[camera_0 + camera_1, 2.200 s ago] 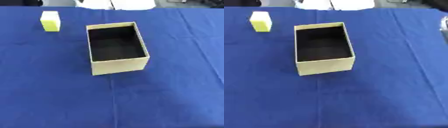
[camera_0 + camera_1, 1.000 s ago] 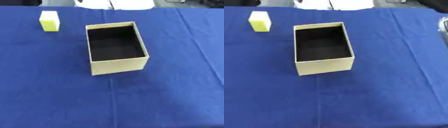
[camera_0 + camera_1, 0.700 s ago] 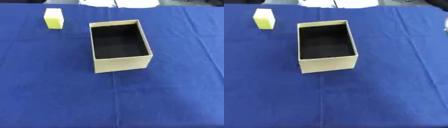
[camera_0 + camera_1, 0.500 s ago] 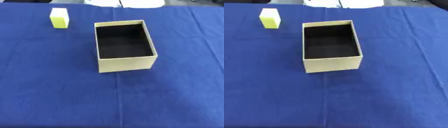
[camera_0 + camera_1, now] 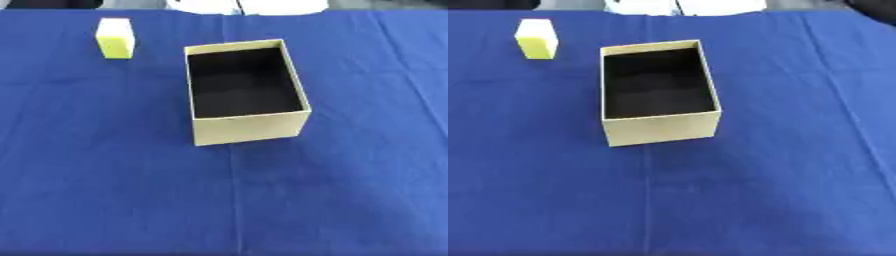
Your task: Pick up objects on the table and place them in the box.
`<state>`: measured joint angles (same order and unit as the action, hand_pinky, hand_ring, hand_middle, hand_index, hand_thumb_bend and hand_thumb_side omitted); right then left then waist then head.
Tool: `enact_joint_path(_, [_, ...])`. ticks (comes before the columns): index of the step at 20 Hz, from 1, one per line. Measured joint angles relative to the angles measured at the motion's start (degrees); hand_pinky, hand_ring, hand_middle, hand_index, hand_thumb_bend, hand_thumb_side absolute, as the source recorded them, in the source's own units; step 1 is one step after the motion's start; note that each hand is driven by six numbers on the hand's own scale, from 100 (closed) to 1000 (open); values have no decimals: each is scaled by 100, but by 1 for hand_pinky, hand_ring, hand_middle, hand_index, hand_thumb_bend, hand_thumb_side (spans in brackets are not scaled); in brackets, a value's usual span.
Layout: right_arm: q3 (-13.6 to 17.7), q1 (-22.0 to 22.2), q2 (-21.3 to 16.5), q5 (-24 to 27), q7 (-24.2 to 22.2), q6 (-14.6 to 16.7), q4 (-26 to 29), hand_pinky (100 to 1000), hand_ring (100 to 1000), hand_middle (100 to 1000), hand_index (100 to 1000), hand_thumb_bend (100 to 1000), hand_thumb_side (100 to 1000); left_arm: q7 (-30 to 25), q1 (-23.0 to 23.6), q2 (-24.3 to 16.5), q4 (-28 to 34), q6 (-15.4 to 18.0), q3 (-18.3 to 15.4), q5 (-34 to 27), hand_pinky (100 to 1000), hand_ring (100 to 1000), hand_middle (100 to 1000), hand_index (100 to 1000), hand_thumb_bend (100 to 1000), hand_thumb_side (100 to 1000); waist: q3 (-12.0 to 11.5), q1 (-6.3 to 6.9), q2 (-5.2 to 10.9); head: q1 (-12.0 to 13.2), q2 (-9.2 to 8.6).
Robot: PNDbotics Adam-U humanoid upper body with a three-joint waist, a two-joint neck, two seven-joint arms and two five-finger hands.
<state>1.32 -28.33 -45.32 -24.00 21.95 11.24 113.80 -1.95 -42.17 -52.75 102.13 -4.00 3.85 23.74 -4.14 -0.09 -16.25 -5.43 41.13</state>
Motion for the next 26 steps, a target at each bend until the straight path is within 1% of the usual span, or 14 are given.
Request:
enact_joint_path(1, [-12, -6, 0, 1, -10, -3, 0, 809, 847, 832, 795, 282, 539, -256, -167, 1, -223, 112, 73, -4, 927, 866, 835, 942, 729, 783, 11, 4, 2, -3, -10])
enact_joint_path(6, [-69, -46, -4, 36, -65, -9, 0, 811, 846, 832, 795, 282, 539, -1337, -1069, 209, -1538, 610, 388, 297, 943, 890, 863, 945, 798, 872, 89, 55, 6, 2, -42])
enact_joint_path(9, [-102, -95, -7, 43, -99, 5, 0, 812, 845, 831, 794, 282, 538, -1720, -1597, 468, -2391, 809, 461, 679, 943, 892, 860, 939, 897, 936, 128, 66, 6, 28, -59])
enact_joint_path(11, [-115, -110, -15, 45, -112, 17, 0, 812, 845, 831, 794, 282, 537, -1857, -1922, 658, -2949, 908, 463, 982, 944, 894, 862, 942, 929, 953, 153, 66, 6, 65, -96])
enact_joint_path(14, [-139, -175, -28, 53, -129, 33, 0, 812, 844, 830, 793, 282, 534, -1939, -2355, 946, -3720, 1033, 404, 1503, 938, 894, 853, 941, 997, 972, 205, 66, -8, 142, -148])
enact_joint_path(17, [-153, -247, -36, 68, -140, 46, 0, 812, 843, 829, 793, 282, 534, -1902, -2712, 1194, -4355, 1154, 282, 2021, 931, 891, 850, 942, 992, 977, 265, 66, -96, 226, -244])
enact_joint_path(18, [-162, -271, -36, 74, -147, 54, 0, 812, 843, 829, 793, 282, 532, -1866, -2816, 1275, -4538, 1190, 237, 2196, 927, 892, 851, 943, 923, 992, 285, 65, -129, 252, -277])
enact_joint_path(19, [-174, -305, -36, 79, -153, 62, 0, 812, 843, 829, 793, 281, 532, -1815, -2919, 1347, -4708, 1216, 185, 2373, 927, 892, 851, 944, 912, 999, 306, 65, -158, 279, -316])
enact_joint_path(20, [-178, -336, -36, 88, -161, 70, 0, 813, 842, 829, 793, 281, 531, -1750, -3006, 1412, -4855, 1231, 134, 2550, 926, 894, 851, 945, 805, 1000, 325, 64, -184, 300, -353])
enact_joint_path(21, [-189, -368, -37, 92, -170, 81, 0, 813, 842, 829, 793, 280, 531, -1673, -3081, 1471, -4996, 1234, 78, 2716, 927, 896, 853, 945, 787, 1000, 347, 64, -212, 322, -394])
enact_joint_path(22, [-202, -398, -37, 94, -176, 89, 0, 813, 842, 828, 792, 279, 531, -1592, -3143, 1529, -5122, 1231, 26, 2870, 929, 914, 865, 947, 721, 1000, 367, 64, -242, 338, -430])
enact_joint_path(23, [-208, -425, -37, 94, -182, 96, 0, 813, 842, 828, 793, 279, 531, -1515, -3202, 1583, -5244, 1219, -25, 3004, 930, 916, 867, 947, 720, 1000, 385, 65, -275, 355, -470])
enact_joint_path(25, [-212, -470, -37, 95, -196, 113, 0, 813, 842, 828, 792, 278, 530, -1403, -3259, 1679, -5450, 1206, -96, 3236, 937, 934, 886, 960, 797, 1000, 425, 66, -329, 380, -550])
enact_joint_path(26, [-214, -495, -37, 96, -198, 118, 0, 813, 842, 828, 792, 277, 529, -1379, -3268, 1724, -5529, 1217, -111, 3324, 947, 944, 896, 967, 898, 1000, 444, 66, -352, 384, -589])
